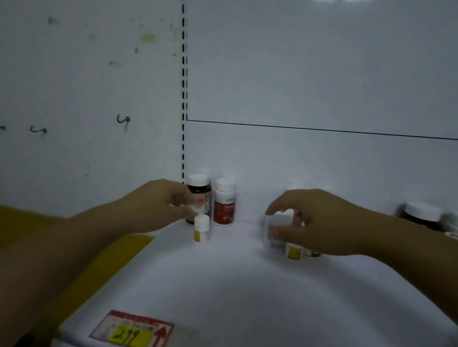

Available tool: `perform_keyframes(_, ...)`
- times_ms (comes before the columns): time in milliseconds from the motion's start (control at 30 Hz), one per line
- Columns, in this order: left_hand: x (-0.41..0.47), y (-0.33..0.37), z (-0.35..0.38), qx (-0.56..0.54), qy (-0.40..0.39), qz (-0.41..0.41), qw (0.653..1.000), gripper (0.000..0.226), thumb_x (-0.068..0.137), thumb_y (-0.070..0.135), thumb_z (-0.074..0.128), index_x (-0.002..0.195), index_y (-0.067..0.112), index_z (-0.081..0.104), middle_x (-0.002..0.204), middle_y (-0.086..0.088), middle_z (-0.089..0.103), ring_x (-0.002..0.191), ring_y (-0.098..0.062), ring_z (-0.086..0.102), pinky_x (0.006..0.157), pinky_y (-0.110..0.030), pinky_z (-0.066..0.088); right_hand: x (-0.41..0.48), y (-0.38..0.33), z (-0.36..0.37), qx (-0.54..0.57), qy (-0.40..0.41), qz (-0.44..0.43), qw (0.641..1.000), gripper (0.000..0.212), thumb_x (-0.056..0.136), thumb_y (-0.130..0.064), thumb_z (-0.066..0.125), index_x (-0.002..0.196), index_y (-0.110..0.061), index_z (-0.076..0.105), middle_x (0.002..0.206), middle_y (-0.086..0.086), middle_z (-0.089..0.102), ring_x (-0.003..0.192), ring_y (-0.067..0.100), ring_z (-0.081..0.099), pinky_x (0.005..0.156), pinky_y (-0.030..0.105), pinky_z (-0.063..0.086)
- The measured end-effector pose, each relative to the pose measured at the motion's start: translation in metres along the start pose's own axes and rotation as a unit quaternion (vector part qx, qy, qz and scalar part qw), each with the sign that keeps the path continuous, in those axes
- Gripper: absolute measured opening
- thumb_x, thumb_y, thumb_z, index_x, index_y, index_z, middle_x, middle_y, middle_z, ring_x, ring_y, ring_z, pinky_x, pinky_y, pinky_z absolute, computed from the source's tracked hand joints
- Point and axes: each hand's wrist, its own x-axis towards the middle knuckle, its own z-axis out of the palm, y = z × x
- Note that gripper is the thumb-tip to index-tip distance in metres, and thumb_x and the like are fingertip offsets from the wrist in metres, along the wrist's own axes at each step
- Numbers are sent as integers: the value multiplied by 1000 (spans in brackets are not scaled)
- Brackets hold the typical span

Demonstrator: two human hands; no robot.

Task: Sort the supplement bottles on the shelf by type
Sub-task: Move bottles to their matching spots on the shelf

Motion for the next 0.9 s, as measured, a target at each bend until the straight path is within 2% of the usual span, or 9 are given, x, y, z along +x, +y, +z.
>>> perform_keyframes(133,30,-31,14,-49,-26,-7,998,32,78,24,71,108,18,63,109,0,65,96,-15,62,86,-31,51,51,-6,30,-11,-28,19,999,39,87,-44,53,124,-33,51,131,-10,53,97,3,47,86,20,37)
perform_keyframes(233,47,-41,31,-73,-48,10,996,38,77,19,71,113,19,61,113,-1,65,95,-13,63,81,-25,49,93,-4,45,-20,5,44,999,41,89,-35,51,129,-27,47,133,-1,53,110,14,51,91,28,39)
perform_keyframes(367,62,-46,46,-57,-85,27,994,45,76,21,72,119,21,58,119,-1,64,100,-13,60,86,-26,47,140,7,56,-19,64,60,996,43,90,-21,50,132,-19,44,137,8,48,119,24,47,98,35,37)
perform_keyframes(500,69,-52,54,-43,-113,49,991,40,80,22,69,119,24,59,120,2,64,96,-8,56,87,-22,42,172,16,65,-4,46,64,997,51,91,-16,48,140,-15,34,147,10,37,130,27,38,104,34,30)
perform_keyframes(567,72,-56,58,-38,-114,47,992,39,79,23,70,117,25,59,118,3,64,92,-7,56,84,-19,42,183,17,71,-11,31,59,998,50,90,-18,48,139,-13,35,144,13,39,126,29,41,101,35,33)
perform_keyframes(667,76,-58,63,-64,-102,35,992,36,75,26,73,109,27,59,109,4,66,83,-4,58,71,-12,42,192,20,75,-26,38,76,996,45,88,-32,52,128,-13,46,127,15,44,106,30,51,84,34,41)
perform_keyframes(733,79,-57,66,-71,-92,34,993,34,75,27,73,107,26,59,102,5,64,78,0,56,65,-10,39,192,20,73,-32,38,100,994,48,84,-40,57,122,-12,51,121,15,44,98,27,52,80,32,41)
perform_keyframes(833,76,-51,66,-108,-81,36,990,28,75,24,73,100,25,60,92,9,61,73,2,55,61,-10,39,185,17,68,11,39,102,994,47,78,-36,67,116,-12,53,118,12,54,92,20,49,77,30,42)
perform_keyframes(900,68,-48,58,-166,-76,37,983,21,73,20,75,88,26,61,85,9,66,70,-1,61,62,-14,48,172,11,61,35,46,96,994,46,74,-35,72,111,-13,56,113,8,59,91,18,52,77,30,46)
